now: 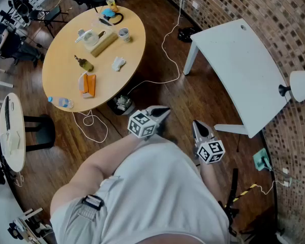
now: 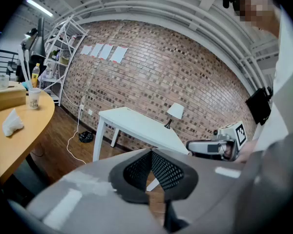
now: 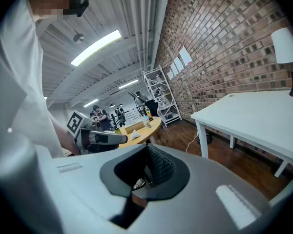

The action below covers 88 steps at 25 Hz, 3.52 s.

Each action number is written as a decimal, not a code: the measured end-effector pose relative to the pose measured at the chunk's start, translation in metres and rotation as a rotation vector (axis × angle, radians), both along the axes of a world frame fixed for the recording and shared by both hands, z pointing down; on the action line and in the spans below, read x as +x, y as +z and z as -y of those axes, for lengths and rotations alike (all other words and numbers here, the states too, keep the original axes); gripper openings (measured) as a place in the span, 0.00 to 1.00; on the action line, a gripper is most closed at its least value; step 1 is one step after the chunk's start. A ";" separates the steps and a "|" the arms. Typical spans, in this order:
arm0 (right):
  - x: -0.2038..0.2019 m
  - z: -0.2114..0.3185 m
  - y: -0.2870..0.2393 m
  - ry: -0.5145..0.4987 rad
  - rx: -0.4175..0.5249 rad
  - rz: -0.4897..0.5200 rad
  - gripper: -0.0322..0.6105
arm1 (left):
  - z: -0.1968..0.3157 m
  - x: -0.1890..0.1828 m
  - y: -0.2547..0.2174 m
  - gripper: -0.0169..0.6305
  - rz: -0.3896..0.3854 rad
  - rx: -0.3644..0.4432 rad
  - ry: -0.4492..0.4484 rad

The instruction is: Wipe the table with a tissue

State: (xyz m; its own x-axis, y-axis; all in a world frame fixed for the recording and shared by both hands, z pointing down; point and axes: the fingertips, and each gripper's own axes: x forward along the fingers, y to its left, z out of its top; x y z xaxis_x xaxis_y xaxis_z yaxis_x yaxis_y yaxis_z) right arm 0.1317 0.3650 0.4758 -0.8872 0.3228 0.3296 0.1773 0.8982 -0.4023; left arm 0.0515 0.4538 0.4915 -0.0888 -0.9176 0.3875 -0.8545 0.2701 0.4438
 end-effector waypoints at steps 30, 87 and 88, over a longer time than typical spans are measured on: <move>-0.245 0.005 -0.004 -0.154 0.125 -0.072 0.06 | -0.096 -0.282 0.063 0.03 -0.004 -0.125 -0.301; -0.291 0.082 0.024 0.091 0.017 -0.141 0.06 | 0.017 -0.355 0.039 0.12 -0.279 0.159 -0.177; -0.288 0.089 0.024 0.095 0.012 -0.137 0.06 | 0.030 -0.353 0.038 0.12 -0.275 0.150 -0.158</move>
State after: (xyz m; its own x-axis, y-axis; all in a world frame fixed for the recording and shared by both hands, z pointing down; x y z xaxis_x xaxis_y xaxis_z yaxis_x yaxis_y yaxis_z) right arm -0.1567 0.2762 0.4996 -0.8602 0.2348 0.4526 0.0357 0.9132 -0.4058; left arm -0.3014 0.4239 0.5292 -0.1454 -0.9493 0.2789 -0.6504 0.3041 0.6960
